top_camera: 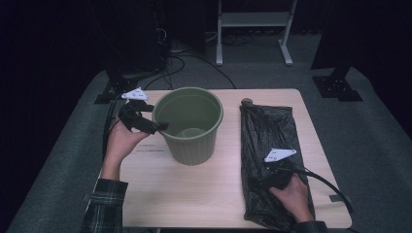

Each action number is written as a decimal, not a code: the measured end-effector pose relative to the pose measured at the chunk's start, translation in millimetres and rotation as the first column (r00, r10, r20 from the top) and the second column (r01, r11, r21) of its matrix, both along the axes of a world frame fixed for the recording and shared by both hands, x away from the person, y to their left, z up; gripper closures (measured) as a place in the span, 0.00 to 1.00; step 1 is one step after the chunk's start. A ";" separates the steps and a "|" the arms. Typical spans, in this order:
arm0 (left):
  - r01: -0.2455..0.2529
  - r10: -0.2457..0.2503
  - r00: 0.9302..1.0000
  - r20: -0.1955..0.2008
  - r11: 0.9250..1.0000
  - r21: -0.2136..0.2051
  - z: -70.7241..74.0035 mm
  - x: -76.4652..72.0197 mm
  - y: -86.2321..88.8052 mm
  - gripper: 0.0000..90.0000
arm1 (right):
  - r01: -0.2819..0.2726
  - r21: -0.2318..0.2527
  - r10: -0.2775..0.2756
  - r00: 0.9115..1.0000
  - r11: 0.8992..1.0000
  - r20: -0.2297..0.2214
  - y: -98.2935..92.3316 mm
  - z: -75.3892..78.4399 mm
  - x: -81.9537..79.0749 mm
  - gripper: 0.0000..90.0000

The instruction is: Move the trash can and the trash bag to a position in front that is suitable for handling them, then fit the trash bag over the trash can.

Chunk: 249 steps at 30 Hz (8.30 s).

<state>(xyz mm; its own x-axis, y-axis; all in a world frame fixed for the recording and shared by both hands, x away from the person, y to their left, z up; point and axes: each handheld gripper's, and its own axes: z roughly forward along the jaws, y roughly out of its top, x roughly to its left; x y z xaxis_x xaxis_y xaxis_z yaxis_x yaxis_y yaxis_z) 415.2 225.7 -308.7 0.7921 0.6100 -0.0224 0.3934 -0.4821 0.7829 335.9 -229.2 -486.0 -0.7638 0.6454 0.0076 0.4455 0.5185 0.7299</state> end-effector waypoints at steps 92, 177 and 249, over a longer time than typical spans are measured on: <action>-0.018 0.020 0.999 0.041 0.999 -0.043 -84.1 -119.2 7.6 0.00 | -0.007 0.000 0.007 1.000 1.000 0.000 0.3 0.0 -0.5 0.11; -0.118 0.122 0.992 -0.034 0.987 0.106 -174.2 -110.2 22.8 0.00 | -0.178 0.005 0.178 0.983 0.984 -0.032 -16.2 8.6 -38.3 0.14; -0.119 0.124 0.992 -0.035 0.987 0.105 -174.2 -110.3 22.6 0.00 | 0.188 -0.003 -0.188 0.982 0.982 -0.028 -83.5 22.1 27.2 0.11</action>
<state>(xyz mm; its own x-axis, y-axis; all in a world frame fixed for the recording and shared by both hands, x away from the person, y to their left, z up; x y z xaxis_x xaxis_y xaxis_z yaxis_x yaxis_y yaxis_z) 304.9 248.3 -482.9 0.7117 0.7023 0.0144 0.4847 -0.5059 0.7135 363.1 -312.7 -463.9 -0.6281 0.7777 0.0270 0.5551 0.4235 0.7159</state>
